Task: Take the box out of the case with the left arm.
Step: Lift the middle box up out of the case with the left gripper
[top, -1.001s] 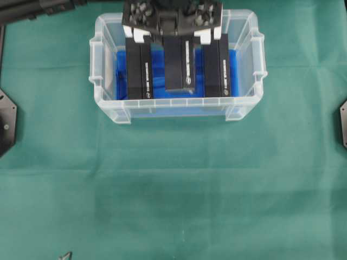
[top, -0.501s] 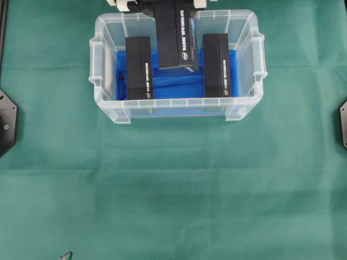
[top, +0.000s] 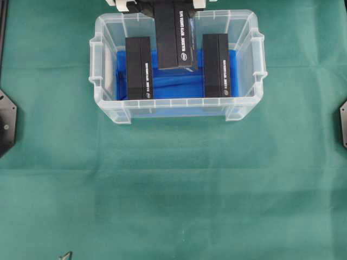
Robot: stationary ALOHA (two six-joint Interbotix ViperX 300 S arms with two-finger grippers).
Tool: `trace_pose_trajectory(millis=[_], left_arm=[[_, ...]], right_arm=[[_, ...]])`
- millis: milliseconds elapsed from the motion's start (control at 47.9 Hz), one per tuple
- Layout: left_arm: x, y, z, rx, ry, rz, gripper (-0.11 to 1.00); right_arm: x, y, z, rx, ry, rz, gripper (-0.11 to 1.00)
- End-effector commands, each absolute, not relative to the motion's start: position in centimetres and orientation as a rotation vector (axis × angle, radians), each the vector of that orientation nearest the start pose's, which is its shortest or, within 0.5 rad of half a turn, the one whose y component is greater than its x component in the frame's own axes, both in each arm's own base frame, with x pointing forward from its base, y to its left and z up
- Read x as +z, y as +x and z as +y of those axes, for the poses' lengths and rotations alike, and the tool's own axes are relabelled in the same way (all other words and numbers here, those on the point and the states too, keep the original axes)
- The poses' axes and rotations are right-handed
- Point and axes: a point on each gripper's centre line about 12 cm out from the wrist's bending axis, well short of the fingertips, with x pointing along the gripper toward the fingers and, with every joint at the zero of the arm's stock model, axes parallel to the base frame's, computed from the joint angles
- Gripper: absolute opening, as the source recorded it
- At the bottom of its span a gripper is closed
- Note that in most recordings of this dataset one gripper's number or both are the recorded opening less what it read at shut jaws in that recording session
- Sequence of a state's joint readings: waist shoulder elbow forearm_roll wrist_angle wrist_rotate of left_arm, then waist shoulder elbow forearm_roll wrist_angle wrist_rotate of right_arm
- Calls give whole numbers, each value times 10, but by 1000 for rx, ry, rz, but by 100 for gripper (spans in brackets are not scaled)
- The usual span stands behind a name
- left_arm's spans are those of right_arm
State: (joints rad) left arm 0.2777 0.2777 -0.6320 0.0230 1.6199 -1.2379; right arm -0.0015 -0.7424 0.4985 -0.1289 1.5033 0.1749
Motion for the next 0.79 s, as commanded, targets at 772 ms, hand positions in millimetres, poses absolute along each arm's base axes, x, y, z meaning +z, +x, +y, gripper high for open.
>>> trace_pose_trajectory(millis=[772], left_arm=[[420,428,116,965,-1216,884,65]], right_arm=[[354,168,-16,-222,68,1223,0]])
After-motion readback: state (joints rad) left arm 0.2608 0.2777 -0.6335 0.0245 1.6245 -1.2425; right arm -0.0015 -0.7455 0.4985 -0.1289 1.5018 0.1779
